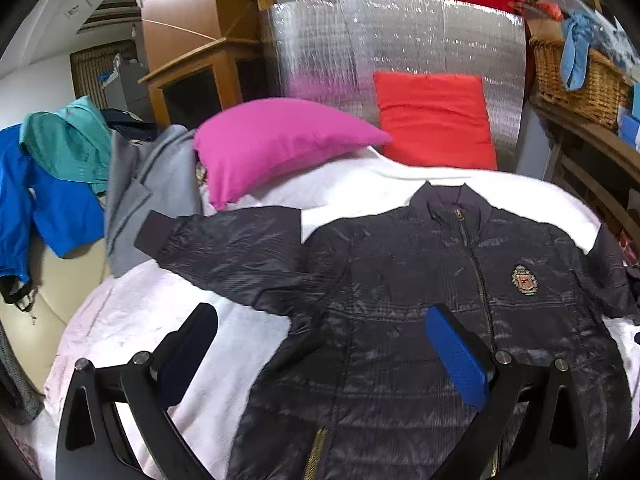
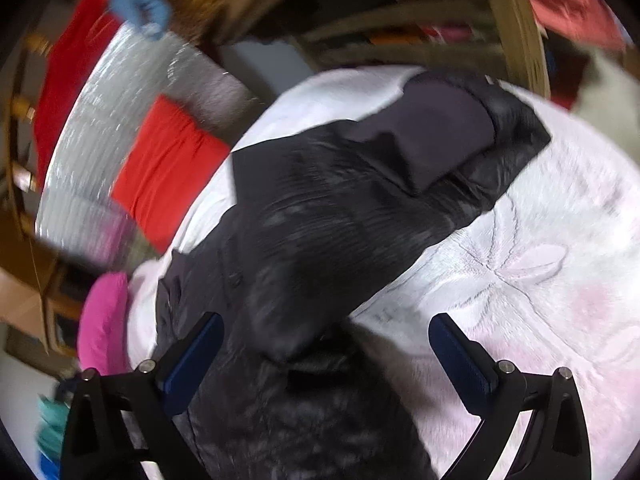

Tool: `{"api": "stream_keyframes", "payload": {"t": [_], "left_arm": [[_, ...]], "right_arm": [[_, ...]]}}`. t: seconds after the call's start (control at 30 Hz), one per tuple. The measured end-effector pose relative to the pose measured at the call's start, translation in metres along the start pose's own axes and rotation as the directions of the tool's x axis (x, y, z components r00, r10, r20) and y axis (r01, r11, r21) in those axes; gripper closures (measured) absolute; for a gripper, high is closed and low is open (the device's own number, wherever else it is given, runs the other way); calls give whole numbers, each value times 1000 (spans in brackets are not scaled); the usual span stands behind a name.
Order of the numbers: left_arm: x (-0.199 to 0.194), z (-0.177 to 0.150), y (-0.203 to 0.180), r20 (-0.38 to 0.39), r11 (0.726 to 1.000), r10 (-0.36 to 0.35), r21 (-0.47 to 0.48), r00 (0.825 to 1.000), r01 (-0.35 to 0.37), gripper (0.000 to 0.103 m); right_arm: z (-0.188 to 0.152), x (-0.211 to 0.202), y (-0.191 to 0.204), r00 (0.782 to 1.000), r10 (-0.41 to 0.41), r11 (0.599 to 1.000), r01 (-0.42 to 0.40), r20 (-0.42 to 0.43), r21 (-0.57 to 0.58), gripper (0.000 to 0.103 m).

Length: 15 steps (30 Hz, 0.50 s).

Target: Fold large clothes

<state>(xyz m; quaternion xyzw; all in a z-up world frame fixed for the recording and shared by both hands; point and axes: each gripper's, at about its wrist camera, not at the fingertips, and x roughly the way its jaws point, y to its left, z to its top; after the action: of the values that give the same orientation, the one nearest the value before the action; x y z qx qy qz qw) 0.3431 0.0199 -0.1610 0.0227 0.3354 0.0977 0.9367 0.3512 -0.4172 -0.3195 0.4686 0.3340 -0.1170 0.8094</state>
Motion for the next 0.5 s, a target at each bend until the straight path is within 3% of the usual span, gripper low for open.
{"api": "stream_keyframes", "payload": {"t": [0.17, 0.3, 0.4, 0.5], "left_arm": [[67, -13, -23, -164, 999, -35, 7, 986, 36, 0], [123, -38, -36, -340, 998, -50, 22, 939, 61, 0], [143, -52, -41, -384, 996, -55, 48, 922, 79, 0], [151, -54, -39, -381, 995, -88, 11, 920, 100, 0]], "right_arm": [[29, 20, -38, 996, 90, 981, -91, 10, 171, 0], [52, 33, -62, 989, 142, 947, -150, 48, 283, 1], [66, 42, -71, 984, 163, 926, -180, 77, 333, 2], [80, 47, -75, 974, 186, 907, -222, 132, 357, 6]]}}
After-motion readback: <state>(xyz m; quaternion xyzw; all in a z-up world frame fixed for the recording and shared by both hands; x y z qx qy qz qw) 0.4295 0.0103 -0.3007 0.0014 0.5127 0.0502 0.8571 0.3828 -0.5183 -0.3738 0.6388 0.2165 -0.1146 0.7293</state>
